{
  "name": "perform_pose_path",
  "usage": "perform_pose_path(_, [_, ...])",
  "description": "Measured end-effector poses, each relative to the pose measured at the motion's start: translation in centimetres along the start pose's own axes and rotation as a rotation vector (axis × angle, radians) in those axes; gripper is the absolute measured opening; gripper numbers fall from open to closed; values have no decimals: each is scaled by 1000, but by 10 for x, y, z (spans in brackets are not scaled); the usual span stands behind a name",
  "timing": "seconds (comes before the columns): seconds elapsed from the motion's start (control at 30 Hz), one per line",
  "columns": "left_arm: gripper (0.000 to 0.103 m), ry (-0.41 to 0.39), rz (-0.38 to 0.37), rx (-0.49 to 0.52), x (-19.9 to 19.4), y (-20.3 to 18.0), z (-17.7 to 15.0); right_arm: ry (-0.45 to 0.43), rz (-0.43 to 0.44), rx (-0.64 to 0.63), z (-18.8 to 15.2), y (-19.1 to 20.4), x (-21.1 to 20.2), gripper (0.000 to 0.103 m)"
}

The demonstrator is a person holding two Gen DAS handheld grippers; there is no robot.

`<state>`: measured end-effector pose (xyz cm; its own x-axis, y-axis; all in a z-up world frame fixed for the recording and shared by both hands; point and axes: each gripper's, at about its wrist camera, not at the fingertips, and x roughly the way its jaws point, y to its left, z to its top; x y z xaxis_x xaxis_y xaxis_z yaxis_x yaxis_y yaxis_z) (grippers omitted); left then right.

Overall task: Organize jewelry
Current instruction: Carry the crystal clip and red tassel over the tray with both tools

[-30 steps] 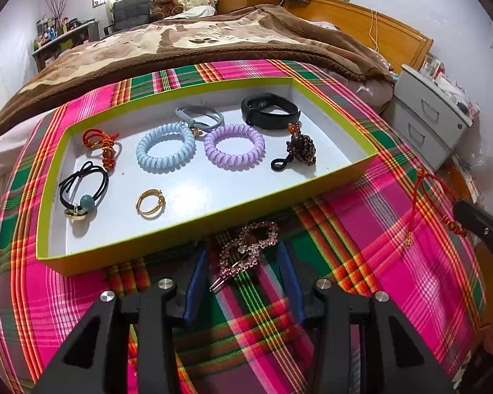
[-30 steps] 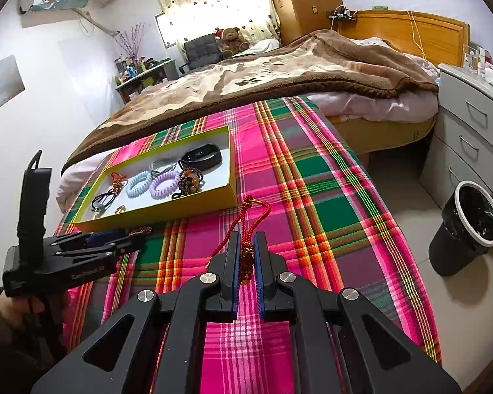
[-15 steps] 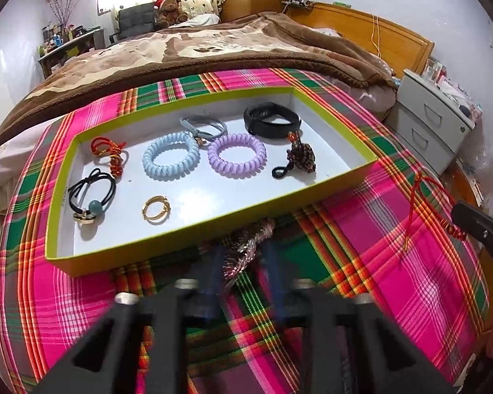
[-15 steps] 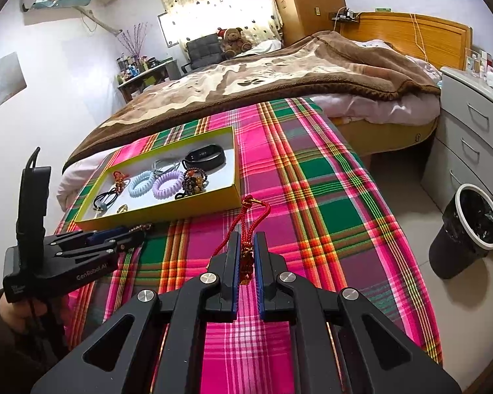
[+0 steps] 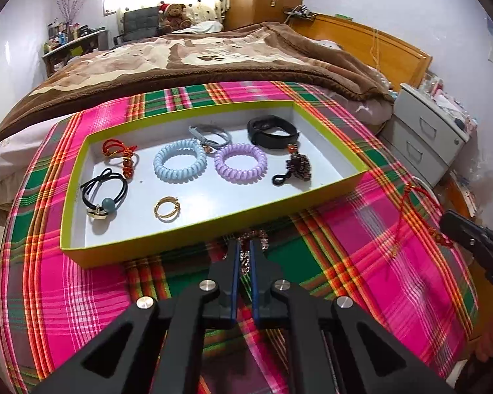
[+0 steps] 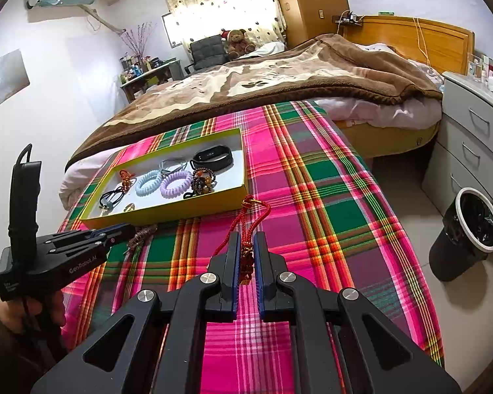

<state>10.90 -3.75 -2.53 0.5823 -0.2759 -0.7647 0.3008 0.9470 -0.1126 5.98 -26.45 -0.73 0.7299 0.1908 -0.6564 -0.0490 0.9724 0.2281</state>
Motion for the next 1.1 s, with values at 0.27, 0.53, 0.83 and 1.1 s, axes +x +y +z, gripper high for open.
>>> perform_pose_path(0.27, [11,4,-60,-42,-6,12,-8,0,11,1,-1,1,1,8])
perform_pose_path(0.53, [49,52,-76,-55,16,18,3,5,20,4,-1,2,3,8])
perform_pose_path(0.83, [44,80,-69,0,25,2,1,14,35,-5,-1,7,9,8])
perform_pose_path(1.1, [21,77,-22,24,24,-2,-1,14,39,-1,-1,7,10,8])
